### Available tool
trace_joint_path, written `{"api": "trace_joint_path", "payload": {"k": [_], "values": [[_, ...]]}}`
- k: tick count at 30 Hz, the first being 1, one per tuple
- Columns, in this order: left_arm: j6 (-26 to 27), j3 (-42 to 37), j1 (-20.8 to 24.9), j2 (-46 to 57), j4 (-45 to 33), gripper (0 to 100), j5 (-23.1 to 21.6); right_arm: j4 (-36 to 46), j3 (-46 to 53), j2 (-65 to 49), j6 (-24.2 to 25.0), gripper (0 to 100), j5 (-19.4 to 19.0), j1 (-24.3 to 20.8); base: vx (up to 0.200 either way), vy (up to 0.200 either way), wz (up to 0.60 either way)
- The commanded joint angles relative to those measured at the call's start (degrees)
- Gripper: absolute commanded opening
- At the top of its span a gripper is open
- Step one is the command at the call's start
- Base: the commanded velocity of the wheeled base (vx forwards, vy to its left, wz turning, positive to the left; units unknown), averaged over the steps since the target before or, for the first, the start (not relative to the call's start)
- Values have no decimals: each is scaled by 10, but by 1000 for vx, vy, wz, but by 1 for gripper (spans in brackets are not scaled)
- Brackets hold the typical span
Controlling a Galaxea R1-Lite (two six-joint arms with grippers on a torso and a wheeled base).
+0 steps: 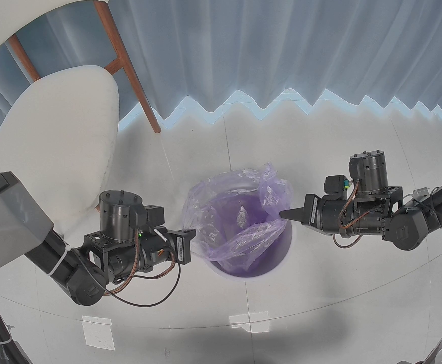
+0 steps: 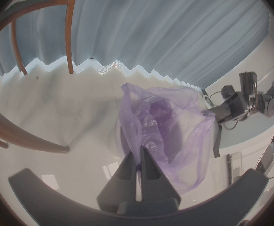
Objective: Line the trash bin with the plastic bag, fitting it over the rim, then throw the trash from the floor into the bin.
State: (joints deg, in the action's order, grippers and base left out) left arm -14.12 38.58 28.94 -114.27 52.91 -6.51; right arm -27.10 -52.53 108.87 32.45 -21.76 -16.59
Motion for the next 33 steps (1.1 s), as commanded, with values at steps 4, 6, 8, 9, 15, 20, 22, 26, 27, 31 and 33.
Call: {"api": "trace_joint_path", "payload": {"k": [4, 6, 8, 9, 15, 20, 22, 26, 27, 31, 33], "values": [[25, -18, -13, -29, 0, 0, 20, 28, 15, -6, -49, 0, 1, 22, 0, 0, 0], [32, -18, -13, -44, 3, 0, 32, 45, 30, -11, -75, 0, 1, 25, 0, 0, 0], [37, -18, -13, -53, 4, 0, 36, 57, 37, -16, -85, 0, 1, 25, 0, 0, 0], [40, -18, -13, -58, 4, 0, 38, 66, 38, -16, -87, 0, 1, 25, 0, 0, 0], [46, -25, -7, -77, 5, 0, 39, 93, 44, -8, -98, 0, 4, 20, 0, 0, 0], [45, -36, -6, -77, 5, 0, 39, 129, 55, -6, -134, 0, 20, 9, 0, 0, 0], [46, -39, -6, -80, 5, 0, 39, 140, 55, 1, -133, 0, 30, -3, 0, 0, 0], [70, -48, -6, -93, 5, 0, 48, 140, 55, 31, -135, 0, 44, -11, 0, 0, 0], [76, -50, -6, -96, 7, 0, 50, 139, 55, 38, -136, 0, 47, -13, 0, 0, 0], [81, -52, -5, -105, 24, 0, 55, 136, 57, 58, -135, 0, 51, -28, 0, 0, 0], [81, -53, -1, -119, 40, 0, 55, 140, 59, 67, -135, 0, 54, -34, 0, 0, 0]]}}
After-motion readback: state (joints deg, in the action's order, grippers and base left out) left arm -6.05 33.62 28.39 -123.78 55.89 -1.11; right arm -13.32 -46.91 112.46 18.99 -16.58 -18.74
